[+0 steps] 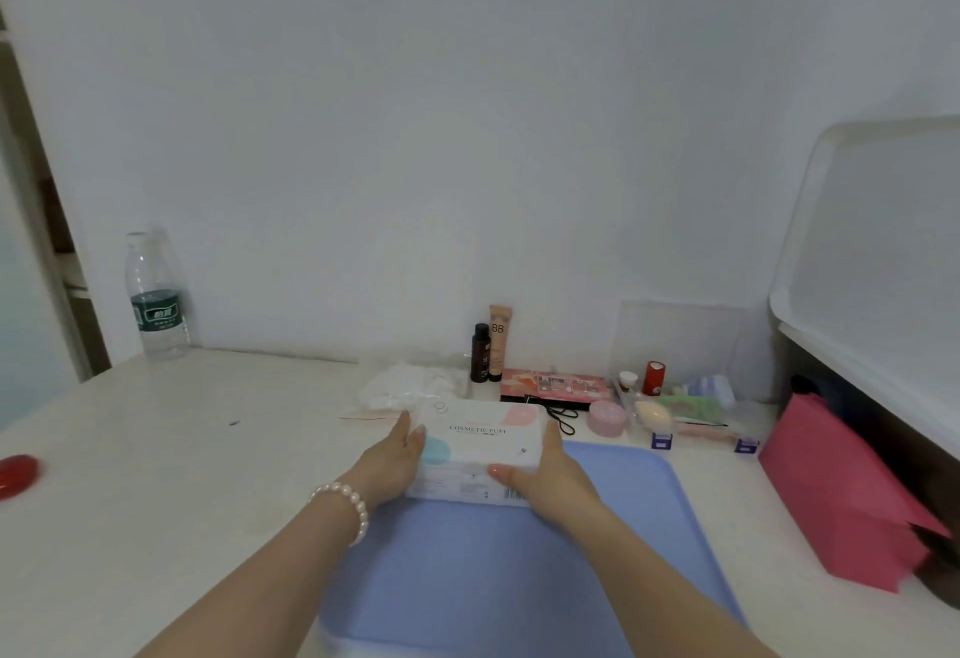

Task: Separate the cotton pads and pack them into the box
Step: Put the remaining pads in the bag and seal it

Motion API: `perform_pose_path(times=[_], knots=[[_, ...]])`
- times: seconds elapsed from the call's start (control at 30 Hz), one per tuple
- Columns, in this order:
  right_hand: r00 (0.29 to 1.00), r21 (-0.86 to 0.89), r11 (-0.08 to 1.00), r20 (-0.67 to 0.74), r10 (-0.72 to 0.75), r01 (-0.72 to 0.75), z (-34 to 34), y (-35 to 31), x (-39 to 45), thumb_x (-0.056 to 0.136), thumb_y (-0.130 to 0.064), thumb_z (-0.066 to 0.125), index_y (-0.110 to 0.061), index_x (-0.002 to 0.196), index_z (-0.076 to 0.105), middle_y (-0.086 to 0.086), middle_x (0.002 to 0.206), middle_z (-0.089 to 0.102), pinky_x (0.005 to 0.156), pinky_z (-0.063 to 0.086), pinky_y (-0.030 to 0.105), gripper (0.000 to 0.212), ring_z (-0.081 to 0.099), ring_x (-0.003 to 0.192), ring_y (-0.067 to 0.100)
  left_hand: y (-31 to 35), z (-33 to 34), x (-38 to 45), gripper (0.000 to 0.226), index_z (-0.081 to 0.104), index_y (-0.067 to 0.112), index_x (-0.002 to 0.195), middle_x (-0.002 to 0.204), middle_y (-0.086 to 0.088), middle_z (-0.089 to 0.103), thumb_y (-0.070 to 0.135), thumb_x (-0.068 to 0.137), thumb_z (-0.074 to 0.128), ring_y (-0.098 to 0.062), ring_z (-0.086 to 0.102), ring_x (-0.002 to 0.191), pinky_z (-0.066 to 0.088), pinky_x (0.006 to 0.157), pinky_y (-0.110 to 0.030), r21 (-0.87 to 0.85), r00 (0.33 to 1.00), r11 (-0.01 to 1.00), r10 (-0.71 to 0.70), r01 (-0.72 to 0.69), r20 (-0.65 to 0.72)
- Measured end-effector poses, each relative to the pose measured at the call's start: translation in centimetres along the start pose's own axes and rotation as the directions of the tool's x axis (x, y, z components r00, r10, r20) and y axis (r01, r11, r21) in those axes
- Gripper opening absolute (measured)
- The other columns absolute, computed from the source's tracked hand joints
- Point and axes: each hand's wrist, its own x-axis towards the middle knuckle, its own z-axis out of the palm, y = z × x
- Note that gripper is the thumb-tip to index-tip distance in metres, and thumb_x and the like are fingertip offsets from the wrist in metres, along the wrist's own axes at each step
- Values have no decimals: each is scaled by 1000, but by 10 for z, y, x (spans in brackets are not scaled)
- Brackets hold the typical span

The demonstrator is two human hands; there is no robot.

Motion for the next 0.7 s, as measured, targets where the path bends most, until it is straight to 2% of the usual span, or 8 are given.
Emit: perform_pose_path(times=[0.2,0.3,0.4,0.5,0.53,0.6,0.67,0.7], knots=[[993,-209,972,-72,91,-104,-6,-3,0,76,-67,55,-22,146,2,-1,133,53,108,25,51,98,47,125,26,15,17,-7,83,-10,19,150,155,-10,24,58,93,36,-26,28,140,24,109,-30,80,998,995,56,-56,-5],[991,-232,966,-89,95,-114,-9,-3,-3,81,-64,51,-20,146,-1,1,133,54,111,18,52,94,46,126,28,16,22,-7,85,-10,27,150,153,-3,28,67,88,32,-25,39,134,35,101,-35,181,997,983,49,-38,-57],[992,-223,970,-102,76,-98,-7,-1,-3,83,-63,49,-23,147,-5,3,135,52,109,18,50,92,43,128,29,17,29,-10,83,-7,32,149,152,-3,30,72,86,27,-28,45,128,40,96,-38,191,993,982,17,5,-117],[991,-277,960,-136,-10,-29,-7,-1,-8,86,-59,47,-24,148,-8,5,148,33,110,18,51,90,31,135,28,16,36,-16,79,-9,33,149,156,-11,15,72,86,21,-35,31,136,31,106,-46,273,977,961,8,52,-212],[984,-334,942,-156,-81,25,-8,0,-12,89,-56,45,-23,149,-7,5,153,23,112,15,51,86,23,139,26,15,36,-19,77,-10,31,149,158,-9,6,69,88,17,-34,17,142,20,111,-50,358,966,934,74,21,-249],[948,-489,856,-156,-276,169,-10,2,-21,95,-47,40,-24,149,-2,1,158,7,116,7,48,72,8,145,20,12,37,-23,76,-7,27,150,160,-1,-4,67,85,-6,-25,-5,146,1,115,-50,542,915,827,322,-147,-243],[912,-608,742,-70,-404,283,-11,5,-29,98,-42,33,-23,150,6,-2,158,4,116,0,46,61,2,146,16,11,39,-27,103,0,24,151,159,2,-4,67,64,-36,-19,-9,146,-8,115,-43,634,852,698,510,-332,-115],[912,-637,708,-19,-410,305,-10,7,-33,99,-41,30,-22,150,8,-3,158,5,116,-2,45,58,0,146,14,10,40,-29,115,3,22,151,159,2,-2,67,56,-43,-18,-7,146,-9,115,-40,635,842,671,537,-382,-61]])
